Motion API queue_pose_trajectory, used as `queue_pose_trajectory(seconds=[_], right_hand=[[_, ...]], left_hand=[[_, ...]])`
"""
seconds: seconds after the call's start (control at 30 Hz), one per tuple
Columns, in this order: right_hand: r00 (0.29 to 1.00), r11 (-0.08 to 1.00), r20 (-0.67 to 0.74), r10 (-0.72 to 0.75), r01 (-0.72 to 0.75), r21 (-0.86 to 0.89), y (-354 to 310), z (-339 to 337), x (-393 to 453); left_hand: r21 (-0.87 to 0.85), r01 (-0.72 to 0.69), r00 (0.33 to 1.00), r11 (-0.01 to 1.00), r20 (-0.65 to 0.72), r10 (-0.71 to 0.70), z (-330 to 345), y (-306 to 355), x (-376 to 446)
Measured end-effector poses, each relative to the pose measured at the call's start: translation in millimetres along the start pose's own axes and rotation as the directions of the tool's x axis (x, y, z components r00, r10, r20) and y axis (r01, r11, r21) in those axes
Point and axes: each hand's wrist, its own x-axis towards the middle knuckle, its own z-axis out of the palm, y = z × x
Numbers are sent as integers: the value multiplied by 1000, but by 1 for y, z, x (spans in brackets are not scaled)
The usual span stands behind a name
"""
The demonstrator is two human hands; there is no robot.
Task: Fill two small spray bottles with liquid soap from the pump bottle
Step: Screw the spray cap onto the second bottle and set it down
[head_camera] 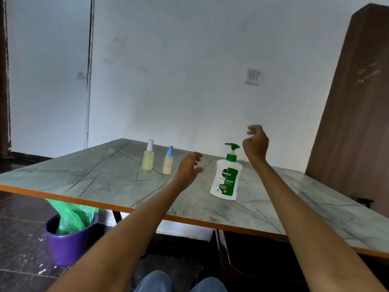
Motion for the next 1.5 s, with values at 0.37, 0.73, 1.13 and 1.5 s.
queue_pose_trajectory(seconds=[0.37,0.73,1.13,1.5], right_hand=[[543,938,802,250,-342,-61,54,-24,-31],[583,963,781,223,-255,-85,61,49,-16],[538,960,812,228,-262,-96,70,100,12],[532,949,808,254,-298,-102,73,108,14]], left_hand=[[-16,187,949,982,260,-176,63,24,2],[102,304,931,947,179,-318,58,-8,35],[179,324,923,929,155,-352,57,-42,75],[160,326,921,932,168,-352,58,-49,81]])
